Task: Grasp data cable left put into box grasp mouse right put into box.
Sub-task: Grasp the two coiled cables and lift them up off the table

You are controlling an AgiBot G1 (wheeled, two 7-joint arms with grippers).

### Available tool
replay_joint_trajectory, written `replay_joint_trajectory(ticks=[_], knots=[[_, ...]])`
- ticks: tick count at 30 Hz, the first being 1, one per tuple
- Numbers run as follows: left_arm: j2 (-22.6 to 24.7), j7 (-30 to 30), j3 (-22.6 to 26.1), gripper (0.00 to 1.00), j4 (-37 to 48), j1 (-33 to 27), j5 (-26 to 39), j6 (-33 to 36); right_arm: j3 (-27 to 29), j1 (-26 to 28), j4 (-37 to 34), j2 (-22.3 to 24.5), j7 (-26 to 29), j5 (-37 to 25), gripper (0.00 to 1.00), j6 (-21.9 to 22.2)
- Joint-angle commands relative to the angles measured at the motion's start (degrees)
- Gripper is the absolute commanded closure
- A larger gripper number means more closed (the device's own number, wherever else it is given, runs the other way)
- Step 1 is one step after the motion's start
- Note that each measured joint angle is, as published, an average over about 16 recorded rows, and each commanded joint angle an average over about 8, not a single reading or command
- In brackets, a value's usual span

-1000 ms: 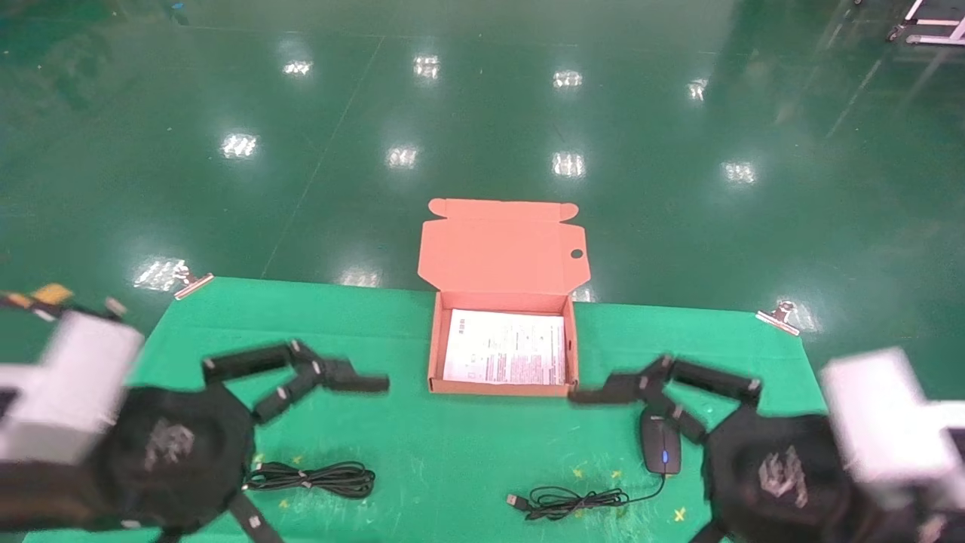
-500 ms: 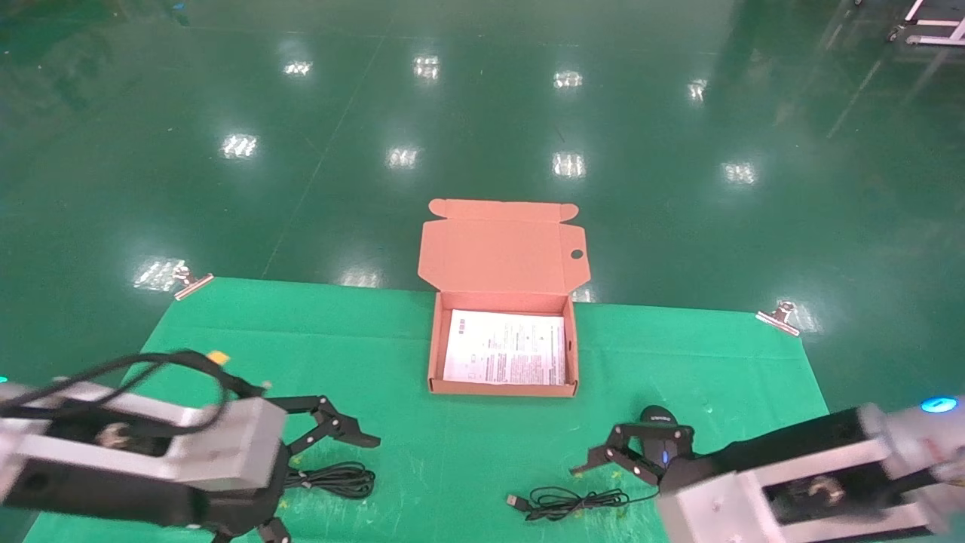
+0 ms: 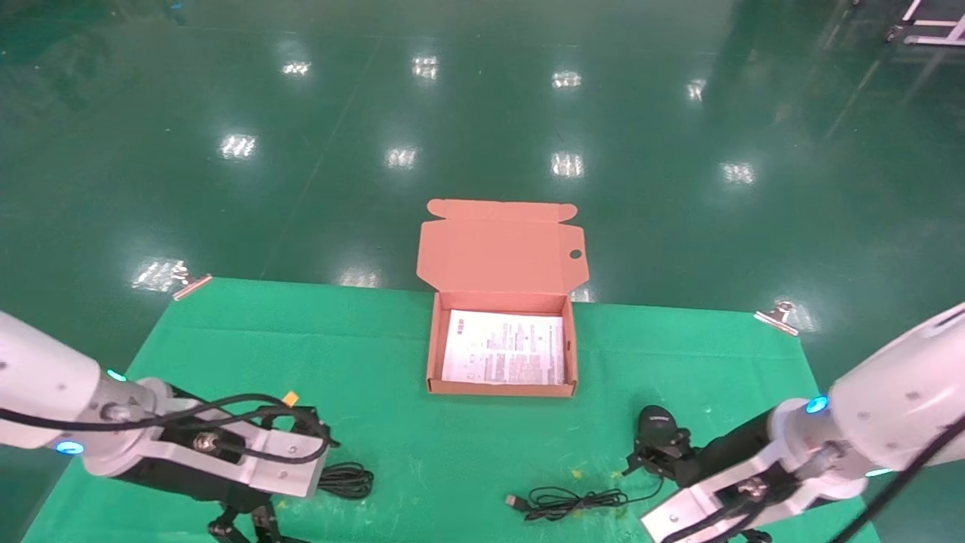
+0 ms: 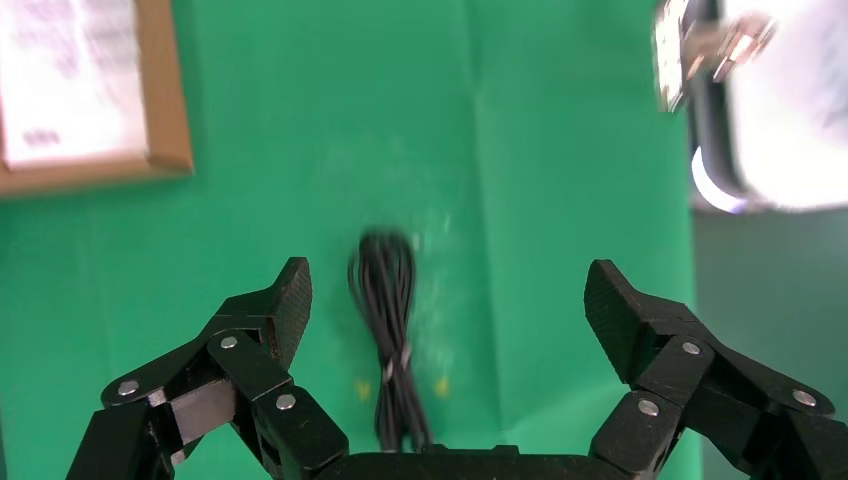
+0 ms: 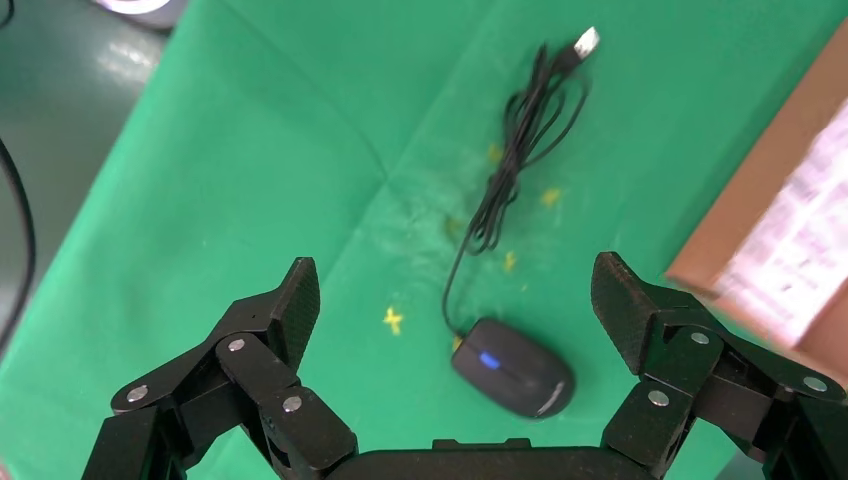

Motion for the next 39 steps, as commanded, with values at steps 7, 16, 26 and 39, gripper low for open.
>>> replay_joint_trajectory(ticks=[7, 16, 26, 39], knots=[[3.09, -2.45, 3.03, 0.00, 4.14, 1.96, 8.18, -4.21, -2.25, -4.02, -0.25, -0.95, 5.49, -6.67, 0.00, 5.28], [6.59, -4.42, 2.95, 0.00, 14.54, 3.33, 9.82, -9.01, -1.80, -8.96, -0.95, -0.97, 10.14, -8.66, 0.00, 12.13], [11.54, -1.91, 2.97, 0.00, 27.52, 2.47, 9.95, -12.11, -1.33, -12.21, -5.43, -3.42, 11.90, -9.32, 0.00, 18.16], [15.62, 3.72, 3.12, 0.00, 40.62, 1.89, 10.43, -16.44, -1.87, -13.23, -14.88, -7.97, 7.45, -9.27, 0.00, 21.91]])
